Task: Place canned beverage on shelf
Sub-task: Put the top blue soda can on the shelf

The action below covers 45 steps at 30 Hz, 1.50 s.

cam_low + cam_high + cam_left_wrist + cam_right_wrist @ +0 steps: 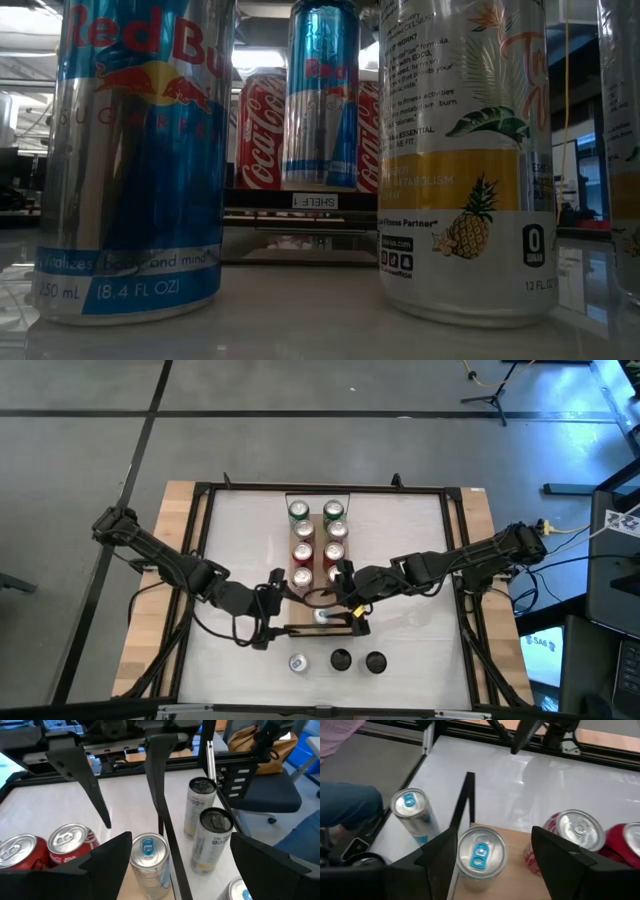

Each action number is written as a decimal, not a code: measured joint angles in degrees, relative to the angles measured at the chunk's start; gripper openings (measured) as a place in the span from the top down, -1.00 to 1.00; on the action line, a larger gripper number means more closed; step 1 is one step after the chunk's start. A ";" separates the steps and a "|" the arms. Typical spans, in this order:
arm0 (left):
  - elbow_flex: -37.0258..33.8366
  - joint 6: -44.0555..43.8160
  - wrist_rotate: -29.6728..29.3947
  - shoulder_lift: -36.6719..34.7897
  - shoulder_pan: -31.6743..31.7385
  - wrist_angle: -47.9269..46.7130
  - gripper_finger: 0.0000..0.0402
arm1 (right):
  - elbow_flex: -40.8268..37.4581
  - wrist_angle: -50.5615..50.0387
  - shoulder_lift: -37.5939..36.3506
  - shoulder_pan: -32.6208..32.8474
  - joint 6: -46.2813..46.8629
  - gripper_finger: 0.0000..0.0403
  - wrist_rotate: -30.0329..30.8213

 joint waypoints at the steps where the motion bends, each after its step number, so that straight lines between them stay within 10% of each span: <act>1: 0.00 0.00 -0.03 0.01 -0.28 -0.15 -0.64 | 0.00 0.02 0.00 0.00 -0.06 -0.23 -0.48; 31: -0.07 -7.34 -3.05 -3.45 -1.78 -7.13 -0.64 | 8.24 0.29 0.20 0.00 -15.07 -0.25 1.57; 45: -0.07 -7.34 -3.03 -3.43 -1.78 -7.13 -0.64 | 8.24 -0.22 0.20 0.00 -17.97 -0.97 2.04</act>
